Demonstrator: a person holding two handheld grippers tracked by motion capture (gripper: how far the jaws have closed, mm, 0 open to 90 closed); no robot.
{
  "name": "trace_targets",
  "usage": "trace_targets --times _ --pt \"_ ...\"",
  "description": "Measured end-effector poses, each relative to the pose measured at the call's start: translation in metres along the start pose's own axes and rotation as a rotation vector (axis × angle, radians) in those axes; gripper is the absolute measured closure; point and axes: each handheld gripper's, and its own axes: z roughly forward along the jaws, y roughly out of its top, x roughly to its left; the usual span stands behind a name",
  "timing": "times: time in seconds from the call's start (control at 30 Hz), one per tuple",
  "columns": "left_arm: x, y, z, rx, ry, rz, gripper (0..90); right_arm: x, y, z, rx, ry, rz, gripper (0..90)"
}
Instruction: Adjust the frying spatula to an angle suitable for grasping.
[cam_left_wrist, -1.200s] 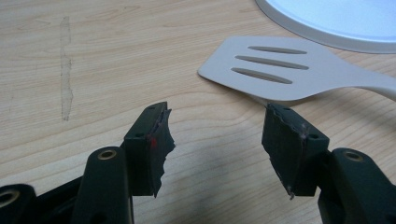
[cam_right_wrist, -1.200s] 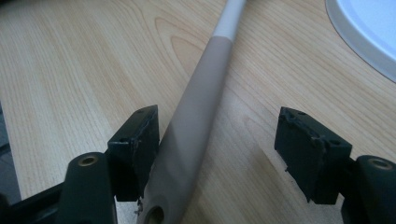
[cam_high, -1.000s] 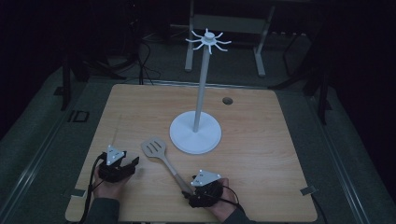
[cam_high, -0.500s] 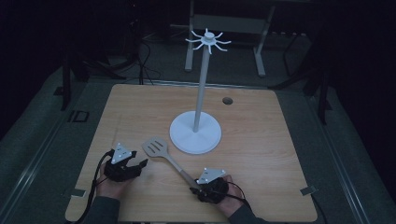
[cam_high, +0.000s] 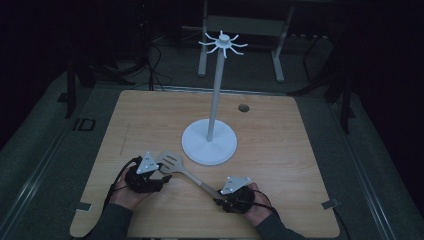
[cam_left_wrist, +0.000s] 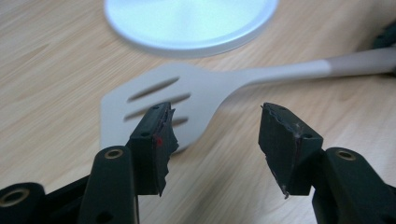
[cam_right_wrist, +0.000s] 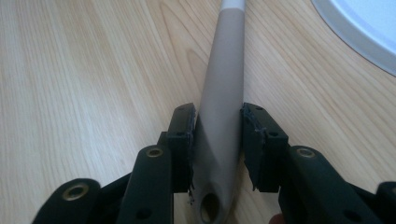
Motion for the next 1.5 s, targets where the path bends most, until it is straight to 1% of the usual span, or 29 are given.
trace_targets --times 0.07,0.17,0.2,0.23,0.27,0.33,0.43,0.47,0.5,0.53,0.6,0.63,0.67,0.7,0.73,0.77,0.8,0.83,0.87,0.93,0.97,1.1,1.2,1.27,1.37,1.4,1.5 --pt "-0.002 0.006 0.004 0.011 -0.021 0.024 46.2 -0.005 -0.004 -0.003 0.001 0.018 -0.001 66.4" --pt "-0.006 0.015 0.011 0.035 -0.053 0.073 46.8 -0.01 -0.008 -0.007 0.004 0.032 -0.003 66.7" --pt "-0.006 0.015 0.011 0.035 -0.053 0.073 46.9 -0.01 -0.008 -0.007 0.004 0.032 -0.003 66.7" --pt "-0.009 0.022 0.016 0.042 -0.078 0.1 46.9 -0.012 -0.009 -0.008 0.003 0.036 -0.007 66.9" --pt "-0.01 0.024 0.018 0.043 -0.084 0.105 47.1 -0.016 -0.012 -0.011 0.004 0.036 -0.009 67.1" --pt "-0.013 0.032 0.024 0.052 -0.112 0.135 47.2 -0.019 -0.015 -0.013 0.003 0.032 -0.004 67.3" --pt "-0.019 0.043 0.034 0.064 -0.144 0.168 47.7 -0.026 -0.021 -0.018 0.003 0.014 0.009 67.2" --pt "-0.022 0.047 0.039 0.076 -0.153 0.19 47.7 -0.028 -0.023 -0.019 0.001 0.003 0.015 66.8" --pt "-0.024 0.051 0.044 0.085 -0.157 0.207 47.7 -0.03 -0.025 -0.021 0.004 -0.016 0.014 65.3" --pt "-0.025 0.054 0.047 0.092 -0.163 0.217 47.7 -0.032 -0.026 -0.023 0.009 -0.038 0.011 60.9" --pt "-0.029 0.06 0.056 0.107 -0.175 0.24 47.6 -0.034 -0.029 -0.025 0.018 -0.065 0.013 56.7" --pt "-0.033 0.066 0.063 0.123 -0.188 0.259 47.6 -0.035 -0.03 -0.025 0.017 -0.074 0.012 54.6" --pt "-0.034 0.067 0.066 0.131 -0.192 0.266 47.7 -0.036 -0.031 -0.027 0.024 -0.092 0.015 53.7" --pt "-0.036 0.071 0.072 0.149 -0.206 0.288 47.7 -0.037 -0.032 -0.027 0.022 -0.097 0.012 53.1" --pt "-0.038 0.073 0.076 0.159 -0.214 0.295 47.7 -0.038 -0.033 -0.029 0.028 -0.112 0.013 51.8" --pt "-0.039 0.076 0.082 0.177 -0.222 0.311 47.9 -0.04 -0.034 -0.03 0.027 -0.117 0.021 51.0" --pt "-0.041 0.078 0.087 0.191 -0.233 0.318 48.1 -0.042 -0.036 -0.031 0.026 -0.129 0.031 49.7" --pt "-0.042 0.08 0.09 0.199 -0.232 0.33 47.8 -0.044 -0.038 -0.032 0.024 -0.141 0.042 48.4" --pt "-0.042 0.082 0.094 0.217 -0.234 0.345 48.5 -0.046 -0.039 -0.033 0.024 -0.143 0.053 48.2" --pt "-0.044 0.085 0.1 0.226 -0.244 0.348 49.3 -0.051 -0.042 -0.035 0.019 -0.151 0.074 48.4" --pt "-0.045 0.087 0.103 0.229 -0.243 0.356 50.3 -0.052 -0.043 -0.036 0.019 -0.155 0.085 48.5" --pt "-0.052 0.096 0.115 0.267 -0.248 0.405 52.5 -0.058 -0.047 -0.038 0.008 -0.169 0.116 48.9" --pt "-0.056 0.102 0.121 0.296 -0.244 0.427 54.1 -0.06 -0.049 -0.039 0.006 -0.181 0.132 50.8" --pt "-0.057 0.104 0.126 0.318 -0.237 0.428 54.8 -0.062 -0.049 -0.04 0.003 -0.193 0.138 51.0" --pt "-0.057 0.107 0.126 0.327 -0.228 0.419 60.5 -0.063 -0.051 -0.04 0.001 -0.2 0.152 50.5" --pt "-0.056 0.107 0.125 0.328 -0.233 0.414 62.5 -0.064 -0.051 -0.04 0.002 -0.208 0.15 50.5" --pt "-0.058 0.108 0.124 0.336 -0.246 0.398 64.3 -0.064 -0.051 -0.041 0.007 -0.228 0.151 50.3"
